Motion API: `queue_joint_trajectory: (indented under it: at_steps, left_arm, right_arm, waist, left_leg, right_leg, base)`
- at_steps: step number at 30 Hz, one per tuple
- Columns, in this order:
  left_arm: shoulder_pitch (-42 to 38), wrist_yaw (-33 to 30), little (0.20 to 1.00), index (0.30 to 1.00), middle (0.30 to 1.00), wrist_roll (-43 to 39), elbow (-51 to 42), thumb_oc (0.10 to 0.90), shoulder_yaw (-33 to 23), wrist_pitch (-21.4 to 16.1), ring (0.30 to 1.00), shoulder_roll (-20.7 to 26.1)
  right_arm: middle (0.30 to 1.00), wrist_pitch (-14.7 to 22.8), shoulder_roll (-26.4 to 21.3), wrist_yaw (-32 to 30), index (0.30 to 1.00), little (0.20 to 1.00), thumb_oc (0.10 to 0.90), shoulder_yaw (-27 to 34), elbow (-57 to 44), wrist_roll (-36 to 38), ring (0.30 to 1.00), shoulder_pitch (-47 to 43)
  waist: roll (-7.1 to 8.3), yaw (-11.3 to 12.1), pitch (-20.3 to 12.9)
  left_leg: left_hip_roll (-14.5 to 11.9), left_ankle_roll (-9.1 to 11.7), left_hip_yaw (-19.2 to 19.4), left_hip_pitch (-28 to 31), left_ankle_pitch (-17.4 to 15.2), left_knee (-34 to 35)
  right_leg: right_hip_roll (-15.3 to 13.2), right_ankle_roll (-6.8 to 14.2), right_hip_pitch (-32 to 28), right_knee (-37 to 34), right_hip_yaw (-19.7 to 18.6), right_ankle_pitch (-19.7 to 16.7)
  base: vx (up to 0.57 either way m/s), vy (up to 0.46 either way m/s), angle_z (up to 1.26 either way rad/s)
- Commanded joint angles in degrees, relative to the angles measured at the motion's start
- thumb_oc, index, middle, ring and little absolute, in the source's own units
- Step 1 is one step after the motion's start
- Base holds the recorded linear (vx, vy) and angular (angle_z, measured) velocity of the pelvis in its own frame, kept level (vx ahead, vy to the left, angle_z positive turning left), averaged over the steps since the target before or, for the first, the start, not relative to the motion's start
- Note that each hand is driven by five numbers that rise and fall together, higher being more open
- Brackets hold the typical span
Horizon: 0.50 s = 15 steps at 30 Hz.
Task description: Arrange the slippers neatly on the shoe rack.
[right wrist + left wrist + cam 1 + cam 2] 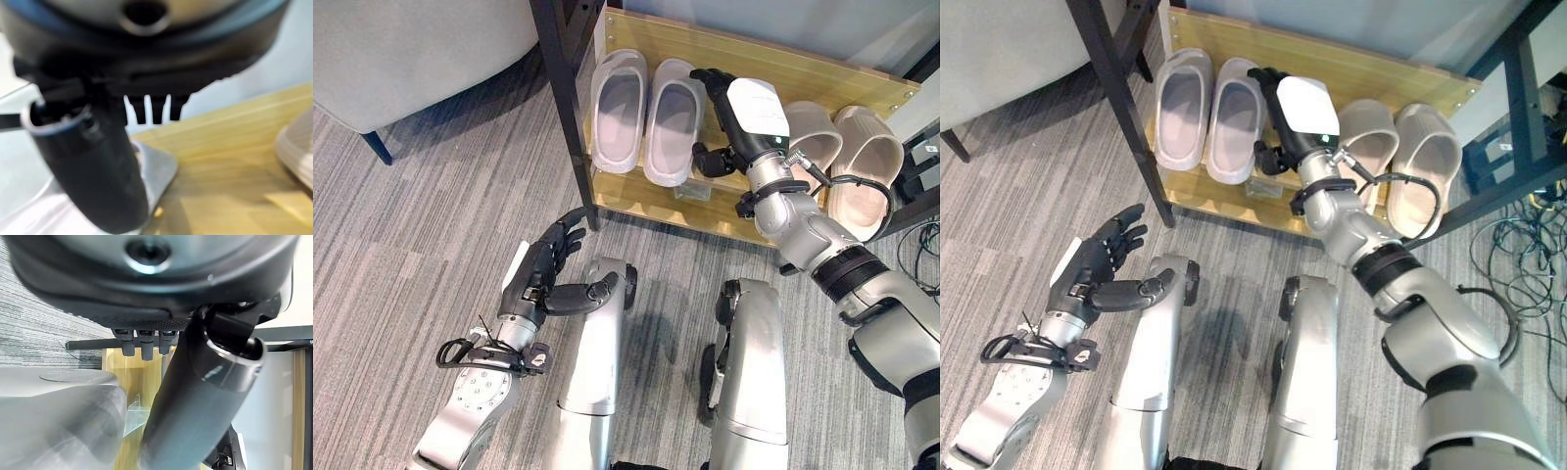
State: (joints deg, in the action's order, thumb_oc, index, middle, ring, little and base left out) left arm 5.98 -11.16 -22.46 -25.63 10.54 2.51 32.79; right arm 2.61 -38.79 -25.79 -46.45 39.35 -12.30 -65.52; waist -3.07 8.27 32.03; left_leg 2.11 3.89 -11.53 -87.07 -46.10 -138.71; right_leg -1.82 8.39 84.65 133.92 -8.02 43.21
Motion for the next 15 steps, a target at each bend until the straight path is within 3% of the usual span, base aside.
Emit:
queue_joint_trajectory:
  at_steps: [1,15]
  left_arm:
    - [-3.2,-1.2,0.9,0.9,0.9,0.1,-10.8,0.8,5.6,-8.2,0.9,-2.6]
    - [-0.8,-1.1,0.9,0.9,0.9,0.5,-11.1,0.8,3.8,-7.6,0.9,-3.1]
  right_arm:
    - [0.9,1.5,-0.3,-4.0,0.9,0.9,0.8,5.5,-0.7,0.3,0.9,-8.3]
    - [0.9,1.7,-7.2,-4.6,0.9,0.9,0.8,12.3,-13.0,-1.2,0.9,-1.5]
  waist:
    - [-3.17,3.2,-2.2]
    - [-1.27,0.6,-2.2]
  left_leg:
    - [4.3,-1.8,-0.5,-2.9,0.2,-3.4]
    - [3.9,-1.9,1.2,-2.9,0.8,-3.1]
  right_leg:
    - [2.4,-11.5,5.0,-2.4,-1.6,-25.8]
    - [2.7,-11.3,5.3,-2.2,-2.8,-25.5]
  base:
    - [0.0,0.0,0.0]
    - [0.0,0.0,0.0]
